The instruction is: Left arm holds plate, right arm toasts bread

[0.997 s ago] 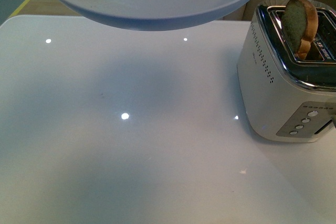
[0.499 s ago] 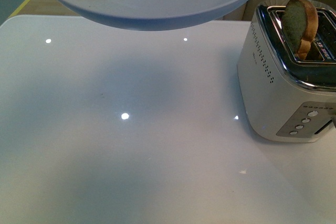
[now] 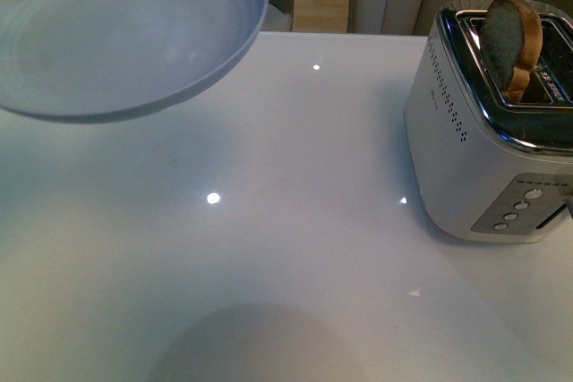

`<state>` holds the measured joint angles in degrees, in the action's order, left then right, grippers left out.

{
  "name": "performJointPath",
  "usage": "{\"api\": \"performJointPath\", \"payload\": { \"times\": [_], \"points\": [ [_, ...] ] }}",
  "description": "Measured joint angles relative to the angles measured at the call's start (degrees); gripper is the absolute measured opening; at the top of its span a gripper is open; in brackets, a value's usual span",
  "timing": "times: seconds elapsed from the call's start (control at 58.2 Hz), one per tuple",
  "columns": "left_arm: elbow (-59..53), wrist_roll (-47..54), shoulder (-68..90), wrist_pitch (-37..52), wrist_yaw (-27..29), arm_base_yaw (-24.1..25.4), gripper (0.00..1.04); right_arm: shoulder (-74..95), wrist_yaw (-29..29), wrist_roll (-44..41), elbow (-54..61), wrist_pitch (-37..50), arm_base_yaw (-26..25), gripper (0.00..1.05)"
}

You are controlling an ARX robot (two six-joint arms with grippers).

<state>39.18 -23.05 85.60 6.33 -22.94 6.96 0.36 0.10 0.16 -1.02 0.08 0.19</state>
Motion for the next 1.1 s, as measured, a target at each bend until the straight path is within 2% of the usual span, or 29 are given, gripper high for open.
{"api": "performJointPath", "payload": {
  "times": [0.224, 0.447, 0.688, 1.1],
  "points": [
    [-1.0, 6.3, 12.1, 8.4, -3.0, 9.4, 0.03, 0.0, 0.0, 0.0, 0.0, 0.0, 0.0, 0.96],
    [-0.1, 10.7, 25.3, 16.9, -4.9, 14.3, 0.03, 0.0, 0.0, 0.0, 0.0, 0.0, 0.0, 0.96],
    [6.1, 11.3, 39.1, 25.2, -6.8, 15.7, 0.03, 0.0, 0.0, 0.0, 0.0, 0.0, 0.0, 0.96],
    [15.1, 11.6, 54.1, 30.2, -7.2, 15.3, 0.03, 0.0, 0.0, 0.0, 0.0, 0.0, 0.0, 0.96]
  ]
}}
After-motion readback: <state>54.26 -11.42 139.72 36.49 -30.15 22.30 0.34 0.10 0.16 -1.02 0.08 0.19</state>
